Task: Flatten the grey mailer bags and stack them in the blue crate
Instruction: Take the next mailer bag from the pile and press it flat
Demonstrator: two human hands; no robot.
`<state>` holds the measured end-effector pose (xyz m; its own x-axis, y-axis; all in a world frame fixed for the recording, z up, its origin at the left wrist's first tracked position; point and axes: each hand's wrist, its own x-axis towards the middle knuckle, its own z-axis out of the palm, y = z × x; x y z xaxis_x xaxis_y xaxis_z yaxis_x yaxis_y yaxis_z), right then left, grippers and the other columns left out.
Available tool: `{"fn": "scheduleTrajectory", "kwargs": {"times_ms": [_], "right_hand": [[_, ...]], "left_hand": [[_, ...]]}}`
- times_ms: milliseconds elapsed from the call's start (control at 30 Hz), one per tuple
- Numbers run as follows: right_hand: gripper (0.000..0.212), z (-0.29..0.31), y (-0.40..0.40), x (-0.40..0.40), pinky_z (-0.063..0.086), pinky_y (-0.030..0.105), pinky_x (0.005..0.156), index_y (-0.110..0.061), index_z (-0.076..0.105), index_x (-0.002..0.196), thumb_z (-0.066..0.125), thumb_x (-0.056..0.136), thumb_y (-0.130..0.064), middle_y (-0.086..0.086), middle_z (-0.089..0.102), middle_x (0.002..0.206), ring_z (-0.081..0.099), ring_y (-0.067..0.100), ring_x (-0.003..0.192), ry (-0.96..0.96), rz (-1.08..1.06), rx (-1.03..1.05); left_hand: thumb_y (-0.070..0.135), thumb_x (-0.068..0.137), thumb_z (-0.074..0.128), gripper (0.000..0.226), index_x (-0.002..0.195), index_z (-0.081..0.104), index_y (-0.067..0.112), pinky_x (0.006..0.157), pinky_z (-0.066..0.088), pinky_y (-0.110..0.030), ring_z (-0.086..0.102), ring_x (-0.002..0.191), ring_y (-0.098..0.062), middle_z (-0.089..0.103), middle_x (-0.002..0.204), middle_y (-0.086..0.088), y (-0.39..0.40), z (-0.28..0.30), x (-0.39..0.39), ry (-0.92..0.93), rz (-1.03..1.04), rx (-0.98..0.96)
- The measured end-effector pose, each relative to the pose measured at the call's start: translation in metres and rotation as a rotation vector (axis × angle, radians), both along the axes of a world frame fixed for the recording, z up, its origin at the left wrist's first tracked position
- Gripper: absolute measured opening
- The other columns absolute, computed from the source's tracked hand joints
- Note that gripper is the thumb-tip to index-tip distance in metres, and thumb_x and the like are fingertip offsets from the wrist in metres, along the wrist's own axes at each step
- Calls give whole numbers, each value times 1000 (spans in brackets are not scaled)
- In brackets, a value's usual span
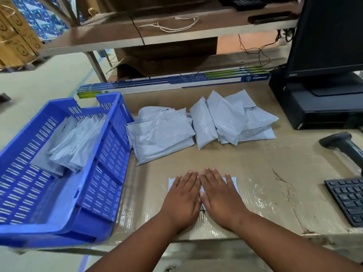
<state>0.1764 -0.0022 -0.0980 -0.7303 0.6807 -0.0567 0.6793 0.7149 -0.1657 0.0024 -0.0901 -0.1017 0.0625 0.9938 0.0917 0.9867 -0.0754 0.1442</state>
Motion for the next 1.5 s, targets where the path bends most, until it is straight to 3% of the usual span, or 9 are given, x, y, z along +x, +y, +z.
{"fn": "scheduleTrajectory", "kwargs": {"times_ms": [200,367,633,800,900,1067,1367,1500], "right_hand": [[71,-6,3,1,5,56,130,-21,15,169,13,108,-55,2,1,178,-5,21,164,-10,21,3],[69,-7,3,0,6,60,129,-20,20,169,18,108,-53,4,4,178,-2,22,164,-14,19,13],[78,5,0,-2,-6,61,128,-22,11,170,-1,102,-58,2,-3,178,-10,19,163,-58,2,-7],[76,22,-4,-17,0,59,130,-17,23,167,7,105,-57,6,10,177,2,21,164,12,36,17],[68,29,-9,-37,0,56,131,-18,22,167,17,108,-51,5,8,177,1,20,164,6,132,17],[67,12,-25,-52,11,59,129,-16,24,167,16,111,-51,5,24,175,14,21,163,5,209,70],[67,9,-23,-51,14,59,129,-18,21,168,14,112,-53,4,21,175,14,22,163,21,187,52],[69,11,-17,-46,8,57,130,-21,16,169,12,111,-58,2,16,177,7,18,163,-4,229,25]], "left_hand": [[38,106,37,65,165,33,12,131,16,-50,17,162,-24,28,173,-9,0,-4,0,-10,-4,14],[38,106,37,64,164,34,11,131,17,-50,20,162,-25,29,172,-10,0,-5,2,-18,10,29],[42,107,35,65,164,34,13,130,21,-53,22,161,-24,30,172,-7,-4,4,-4,25,26,-5],[42,105,34,67,164,34,10,130,20,-51,22,161,-25,28,173,-10,-12,11,-33,48,95,4],[45,106,25,70,167,25,11,132,14,-49,12,163,-23,18,176,-8,-15,12,-48,49,143,-74],[50,109,15,70,170,13,15,132,8,-48,-1,164,-19,5,177,-4,-32,-2,-56,49,126,-128],[50,109,13,69,169,12,15,132,8,-50,-3,164,-18,3,177,-4,-32,-1,-55,52,136,-139],[52,107,9,72,170,11,18,132,4,-48,-3,164,-19,3,178,-3,-32,3,-52,77,165,-175]]}}
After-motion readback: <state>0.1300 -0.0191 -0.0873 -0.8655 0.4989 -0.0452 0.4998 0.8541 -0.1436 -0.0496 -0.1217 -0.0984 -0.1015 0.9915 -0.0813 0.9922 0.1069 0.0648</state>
